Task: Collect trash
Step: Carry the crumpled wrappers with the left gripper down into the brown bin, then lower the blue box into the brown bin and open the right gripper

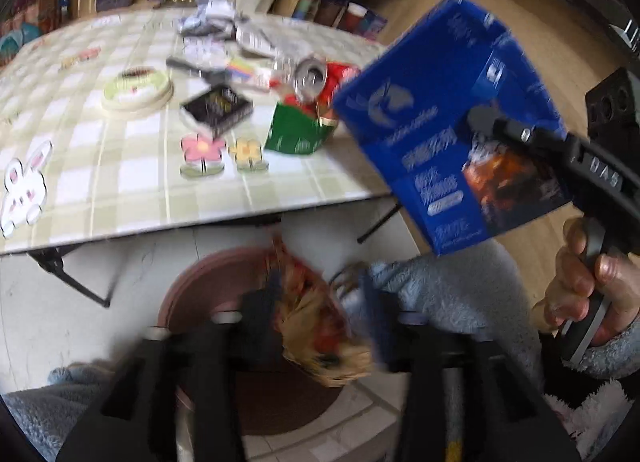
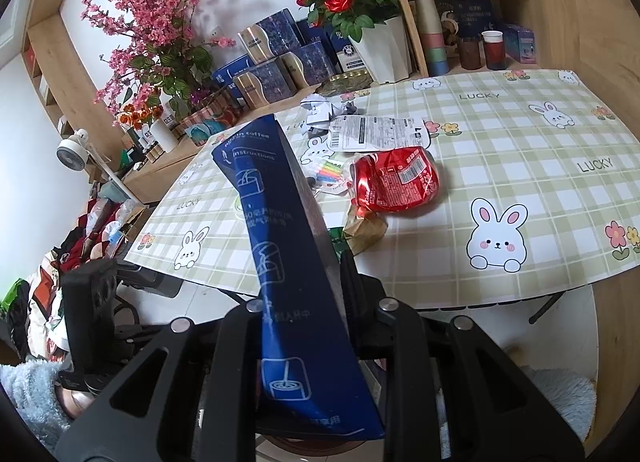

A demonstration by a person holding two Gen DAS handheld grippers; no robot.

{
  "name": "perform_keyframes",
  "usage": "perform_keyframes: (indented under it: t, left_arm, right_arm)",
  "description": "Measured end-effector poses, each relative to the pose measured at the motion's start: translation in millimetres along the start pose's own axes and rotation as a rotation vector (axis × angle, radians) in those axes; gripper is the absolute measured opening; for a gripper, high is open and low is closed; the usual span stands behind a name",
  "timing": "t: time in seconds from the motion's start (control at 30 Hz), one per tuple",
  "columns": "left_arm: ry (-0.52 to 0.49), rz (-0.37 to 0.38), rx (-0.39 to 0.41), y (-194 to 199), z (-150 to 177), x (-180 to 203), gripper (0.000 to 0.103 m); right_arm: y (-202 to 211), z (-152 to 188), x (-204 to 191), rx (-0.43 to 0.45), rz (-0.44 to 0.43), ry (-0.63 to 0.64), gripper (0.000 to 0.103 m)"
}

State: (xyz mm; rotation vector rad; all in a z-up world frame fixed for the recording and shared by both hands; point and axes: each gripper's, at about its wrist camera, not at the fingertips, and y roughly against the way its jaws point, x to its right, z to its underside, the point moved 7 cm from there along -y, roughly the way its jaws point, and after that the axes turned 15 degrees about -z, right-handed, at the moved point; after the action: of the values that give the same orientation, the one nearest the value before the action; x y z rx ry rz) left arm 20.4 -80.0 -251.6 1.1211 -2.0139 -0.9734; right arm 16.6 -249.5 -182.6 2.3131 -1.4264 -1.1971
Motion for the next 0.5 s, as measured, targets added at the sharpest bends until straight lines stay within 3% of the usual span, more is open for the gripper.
perform_keyframes:
  t: [0.2, 0.33, 0.5]
  left_arm:
    - [0.032, -0.096, 0.15, 34, -21, -14, 0.089]
    - [0.044, -0.185, 0.242, 62, -28, -31, 0.096]
    - [0.041, -0.317, 0.313, 85, -36, -51, 0.097]
  right_arm:
    - [0, 6, 4, -0.011, 0.0, -0.014, 0.023]
    - [-6, 15, 2, -0.036, -0.009, -0.018, 0.023]
    - [-15, 24, -6, -0.074, -0.034, -0.027, 0.023]
